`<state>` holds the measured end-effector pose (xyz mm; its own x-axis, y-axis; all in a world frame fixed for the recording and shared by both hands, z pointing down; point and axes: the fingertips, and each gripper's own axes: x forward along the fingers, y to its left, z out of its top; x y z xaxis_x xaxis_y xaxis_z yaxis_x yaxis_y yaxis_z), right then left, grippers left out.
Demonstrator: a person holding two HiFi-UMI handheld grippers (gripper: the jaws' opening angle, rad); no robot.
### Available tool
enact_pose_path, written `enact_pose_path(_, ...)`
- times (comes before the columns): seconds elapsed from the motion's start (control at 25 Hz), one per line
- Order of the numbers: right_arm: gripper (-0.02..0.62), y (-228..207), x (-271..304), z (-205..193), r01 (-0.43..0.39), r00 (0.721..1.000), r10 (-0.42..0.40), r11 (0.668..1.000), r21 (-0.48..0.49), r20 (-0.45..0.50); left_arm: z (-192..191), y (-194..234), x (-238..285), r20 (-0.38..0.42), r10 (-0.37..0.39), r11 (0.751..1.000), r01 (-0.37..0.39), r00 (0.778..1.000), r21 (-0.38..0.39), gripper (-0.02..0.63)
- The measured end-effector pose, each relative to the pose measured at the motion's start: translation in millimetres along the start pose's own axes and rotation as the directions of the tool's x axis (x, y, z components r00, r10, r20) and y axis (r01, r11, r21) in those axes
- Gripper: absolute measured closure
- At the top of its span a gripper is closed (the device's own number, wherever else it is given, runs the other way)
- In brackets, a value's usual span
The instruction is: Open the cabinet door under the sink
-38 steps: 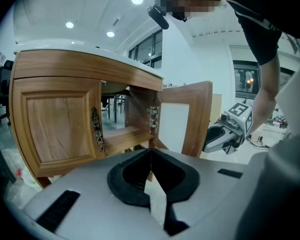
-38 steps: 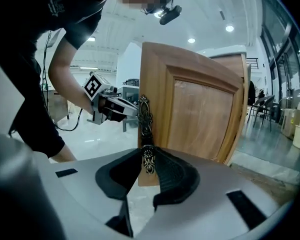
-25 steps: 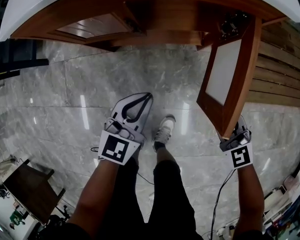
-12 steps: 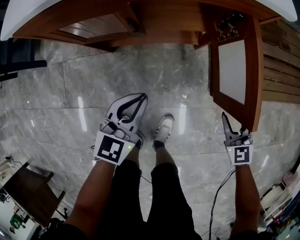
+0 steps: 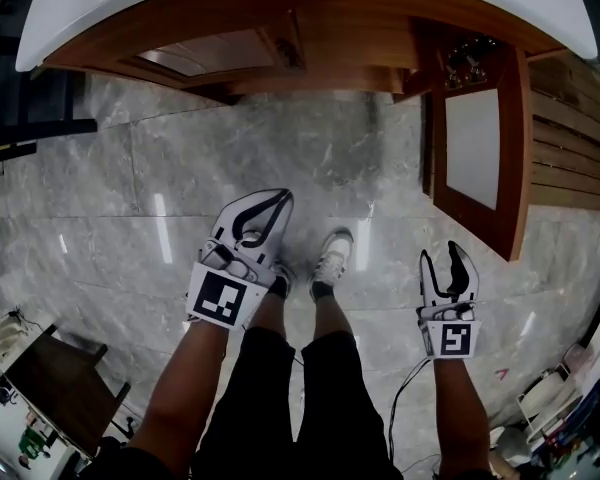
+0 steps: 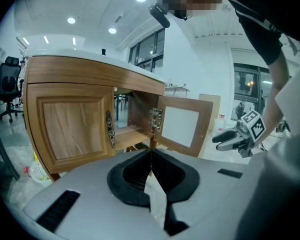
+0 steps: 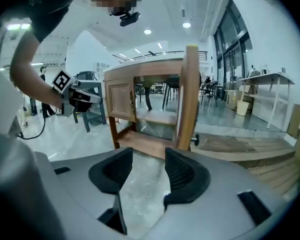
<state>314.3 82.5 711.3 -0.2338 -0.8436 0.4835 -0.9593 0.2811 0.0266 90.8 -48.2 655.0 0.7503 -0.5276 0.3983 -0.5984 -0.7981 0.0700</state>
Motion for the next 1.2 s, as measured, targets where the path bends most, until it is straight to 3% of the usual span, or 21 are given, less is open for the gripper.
enact_pose_path(0.08,0.38,19,6,22,-0.02,0.999,0.019,1.0,0.015,0.043,4,5,-2,0.017,0.015,1.0,-0.015,1.0,-0.019,0.583)
enact_pose_path(0.2,0.38,36,18,36,-0.067,0.997,0.066,0.998,0.015,0.035,9,13,-4,0.024,0.022,1.0,-0.021,0.999,-0.002,0.583)
enact_pose_path(0.32,0.368,49,38,48,-0.122,0.991,0.115,0.988,0.09,0.07,15,19,-5,0.072,0.053,0.995,-0.046,0.996,-0.086,0.583)
enact_pose_path(0.48,0.339,75,72,77,-0.199,0.975,0.188,0.976,0.088,0.121,23,34,-8,0.1,0.087,0.983,-0.07,0.991,-0.169,0.583)
enact_pose_path(0.68,0.285,98,129,131,-0.294,0.933,0.286,0.956,0.006,0.219,29,51,-8,0.098,0.114,0.982,-0.098,0.989,-0.16,0.583)
enact_pose_path(0.88,0.267,103,183,177,-0.316,0.909,0.319,0.947,-0.054,0.267,33,70,-8,0.106,0.139,0.981,-0.122,0.985,-0.153,0.583)
enact_pose_path(1.2,0.238,111,247,213,-0.358,0.89,0.352,0.933,-0.031,0.289,39,92,-7,0.122,0.174,0.976,-0.155,0.977,-0.153,0.583)
